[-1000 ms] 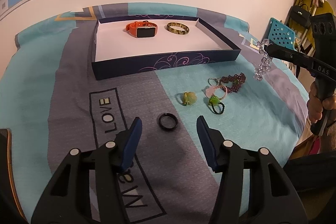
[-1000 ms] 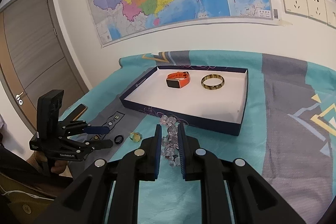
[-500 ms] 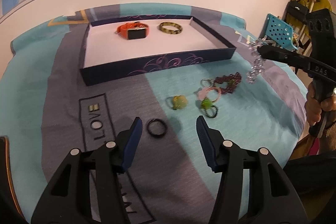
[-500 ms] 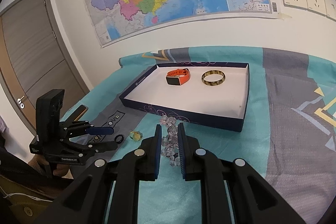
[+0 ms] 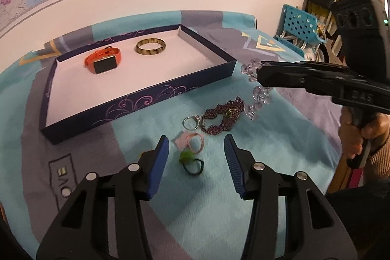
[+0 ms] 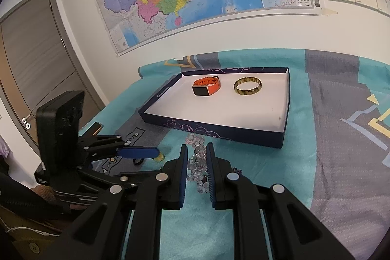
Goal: Organize jewelry
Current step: 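Grasp the crystal bracelet with the right tool while the left tool grasps the pink crystal pendant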
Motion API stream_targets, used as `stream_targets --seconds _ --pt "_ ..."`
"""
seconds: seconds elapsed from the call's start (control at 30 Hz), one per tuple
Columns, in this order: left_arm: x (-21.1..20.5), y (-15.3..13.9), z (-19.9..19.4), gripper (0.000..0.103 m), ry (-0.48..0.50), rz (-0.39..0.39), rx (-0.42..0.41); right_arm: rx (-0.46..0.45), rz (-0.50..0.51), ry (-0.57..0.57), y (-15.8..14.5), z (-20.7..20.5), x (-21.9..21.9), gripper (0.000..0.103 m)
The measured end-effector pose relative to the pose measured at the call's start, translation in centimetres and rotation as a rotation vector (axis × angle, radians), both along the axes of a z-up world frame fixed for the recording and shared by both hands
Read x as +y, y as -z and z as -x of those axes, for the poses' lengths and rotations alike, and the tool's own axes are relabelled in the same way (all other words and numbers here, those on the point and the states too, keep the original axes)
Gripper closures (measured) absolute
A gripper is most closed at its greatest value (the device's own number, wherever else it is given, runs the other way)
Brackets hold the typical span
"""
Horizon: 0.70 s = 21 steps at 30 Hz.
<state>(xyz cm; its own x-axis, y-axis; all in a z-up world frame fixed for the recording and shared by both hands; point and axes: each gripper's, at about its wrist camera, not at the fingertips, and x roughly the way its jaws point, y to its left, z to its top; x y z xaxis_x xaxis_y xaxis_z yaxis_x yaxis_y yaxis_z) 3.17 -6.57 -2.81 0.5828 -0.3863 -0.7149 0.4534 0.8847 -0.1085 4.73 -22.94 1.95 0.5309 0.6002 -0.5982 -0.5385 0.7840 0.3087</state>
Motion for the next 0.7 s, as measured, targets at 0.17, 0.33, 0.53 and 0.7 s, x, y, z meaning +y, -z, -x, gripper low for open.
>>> stream_targets --seconds 0.17,0.33,0.53,0.7 --pt "-0.5 1.3 -1.6 0.068 -0.019 -0.03 0.061 0.008 -0.009 0.0 0.3 -0.3 -0.1 0.089" --pt "-0.2 1.8 -2.4 0.076 -0.031 -0.023 0.087 0.015 -0.015 -0.003 0.7 -0.4 -0.1 0.09" --pt "-0.2 1.9 -2.5 0.089 -0.034 -0.021 0.093 0.018 -0.018 -0.005 0.8 -0.6 -0.1 0.089" --pt "0.0 1.5 -2.4 0.089 -0.036 -0.003 0.088 0.01 -0.019 -0.004 0.6 -0.9 0.1 0.089"
